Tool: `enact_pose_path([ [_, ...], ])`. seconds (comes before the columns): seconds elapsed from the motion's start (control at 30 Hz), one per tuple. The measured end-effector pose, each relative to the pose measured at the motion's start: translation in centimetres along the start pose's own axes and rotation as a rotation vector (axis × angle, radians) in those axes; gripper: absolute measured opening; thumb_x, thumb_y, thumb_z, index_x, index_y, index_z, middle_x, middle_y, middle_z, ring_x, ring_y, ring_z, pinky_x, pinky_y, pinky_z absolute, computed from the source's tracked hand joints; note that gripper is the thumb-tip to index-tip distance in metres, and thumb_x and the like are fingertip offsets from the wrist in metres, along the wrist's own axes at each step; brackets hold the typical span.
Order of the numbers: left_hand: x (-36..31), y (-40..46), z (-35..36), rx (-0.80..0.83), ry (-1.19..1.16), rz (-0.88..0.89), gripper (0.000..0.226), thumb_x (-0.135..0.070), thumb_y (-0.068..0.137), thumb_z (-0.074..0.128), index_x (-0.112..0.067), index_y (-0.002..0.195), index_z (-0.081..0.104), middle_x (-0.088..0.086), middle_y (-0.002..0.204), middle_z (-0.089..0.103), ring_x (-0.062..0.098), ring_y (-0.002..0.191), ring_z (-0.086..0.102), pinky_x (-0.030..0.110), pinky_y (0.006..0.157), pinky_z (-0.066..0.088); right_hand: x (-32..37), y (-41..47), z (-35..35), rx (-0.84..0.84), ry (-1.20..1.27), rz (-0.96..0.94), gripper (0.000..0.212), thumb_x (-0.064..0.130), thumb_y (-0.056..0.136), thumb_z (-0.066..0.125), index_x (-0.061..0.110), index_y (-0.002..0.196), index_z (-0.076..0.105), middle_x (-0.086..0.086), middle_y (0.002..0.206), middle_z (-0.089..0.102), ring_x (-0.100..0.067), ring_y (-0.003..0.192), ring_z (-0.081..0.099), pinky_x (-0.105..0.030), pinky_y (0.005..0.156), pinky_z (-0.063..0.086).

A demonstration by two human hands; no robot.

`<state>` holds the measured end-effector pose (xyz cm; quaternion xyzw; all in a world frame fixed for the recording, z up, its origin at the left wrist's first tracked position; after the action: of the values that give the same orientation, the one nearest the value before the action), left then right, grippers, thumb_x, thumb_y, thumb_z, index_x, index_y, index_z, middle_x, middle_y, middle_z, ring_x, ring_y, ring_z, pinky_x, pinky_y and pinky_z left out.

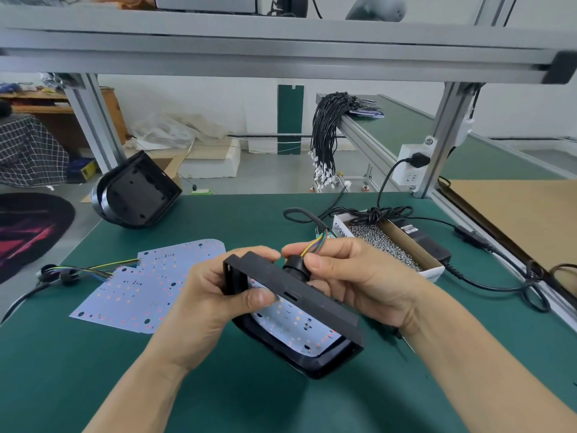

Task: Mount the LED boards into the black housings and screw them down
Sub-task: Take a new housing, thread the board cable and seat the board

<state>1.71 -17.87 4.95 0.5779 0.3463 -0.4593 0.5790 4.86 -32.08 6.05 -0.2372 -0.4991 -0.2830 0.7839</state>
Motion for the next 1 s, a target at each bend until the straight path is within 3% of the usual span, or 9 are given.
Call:
enact_pose_path([
  [0.2,0.3,-0.2,-0.3,-0.086,-0.045,0.059,0.047,-0.043,0.052,0.089,-0.028,0.094,0.075,-0.012,0.085,0.071,0.006,0.078,0.064,0.018,0.072,0.051,-0.1,-0.1,-0.1,-0.067,-0.07,0.002,0.023,0.015,0.073,0.065,0.009,0.093,0.077,0.003,0.084,0.073,-0.004,0.064,0.063,-0.015,0.065,0.052],
  [0.33,0.3,-0.5,-0.4,-0.125,-0.027,0.084,0.042,-0.032,0.055,0.087,-0.031,0.095,0.075,-0.014,0.088,0.071,0.003,0.081,0.065,0.015,0.074,0.05,-0.9,-0.7,0.0,-0.125,-0.081,0.01,0.024,0.023,0.07,0.068,0.014,0.09,0.078,0.006,0.099,0.074,-0.006,0.075,0.066,-0.018,0.07,0.053],
  [0.43,0.1,-0.3,-0.1,-0.095,0.041,0.071,0.041,-0.039,0.055,0.087,-0.034,0.095,0.075,-0.016,0.091,0.071,0.002,0.081,0.061,0.014,0.073,0.05,-0.3,-1.0,0.2,-0.134,-0.116,0.041,0.027,0.035,0.073,0.063,0.015,0.086,0.078,0.006,0.079,0.072,-0.005,0.064,0.061,-0.014,0.063,0.05],
  [0.53,0.0,-0.1,0.4,-0.073,0.058,0.057,0.037,-0.026,0.058,0.08,-0.036,0.094,0.075,-0.016,0.092,0.071,0.001,0.084,0.063,0.013,0.075,0.049,0.6,-1.0,0.2,-0.155,-0.09,0.062,0.028,0.021,0.075,0.062,0.003,0.095,0.068,0.004,0.056,0.065,-0.003,0.046,0.058,-0.012,0.046,0.046],
  [0.67,0.1,-0.1,0.2,-0.102,0.07,0.053,0.039,-0.026,0.056,0.079,-0.038,0.094,0.075,-0.015,0.085,0.07,0.003,0.079,0.061,0.013,0.074,0.049,1.1,-0.7,0.5,-0.156,-0.096,0.028,0.02,0.011,0.071,0.063,0.002,0.088,0.068,0.0,0.064,0.07,-0.003,0.049,0.063,-0.012,0.049,0.048],
  [0.83,-0.2,-0.3,0.0,-0.101,0.084,0.089,0.047,-0.015,0.056,0.084,-0.038,0.096,0.075,-0.013,0.084,0.072,0.004,0.08,0.064,0.017,0.076,0.051,0.6,-0.7,1.2,-0.133,-0.118,-0.04,0.011,0.015,0.069,0.068,0.012,0.076,0.077,0.001,0.068,0.071,-0.004,0.056,0.064,-0.014,0.055,0.049],
  [1.0,-0.7,-0.1,-0.2,-0.016,0.132,0.083,0.046,-0.019,0.065,0.079,-0.026,0.11,0.071,-0.003,0.108,0.072,0.014,0.103,0.064,0.023,0.088,0.048,1.0,0.2,1.5,-0.151,-0.262,-0.037,0.013,0.025,0.066,0.073,0.019,0.077,0.076,0.001,0.073,0.072,-0.009,0.062,0.064,-0.019,0.062,0.052],
])
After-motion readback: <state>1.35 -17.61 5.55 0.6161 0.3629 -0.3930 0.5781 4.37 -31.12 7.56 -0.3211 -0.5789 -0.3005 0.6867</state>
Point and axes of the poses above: each hand's wrist, its own y-axis towards the middle knuckle, its own z-axis out of the palm, x = y × z, the point moved 7 cm from there along y, towards the middle knuckle
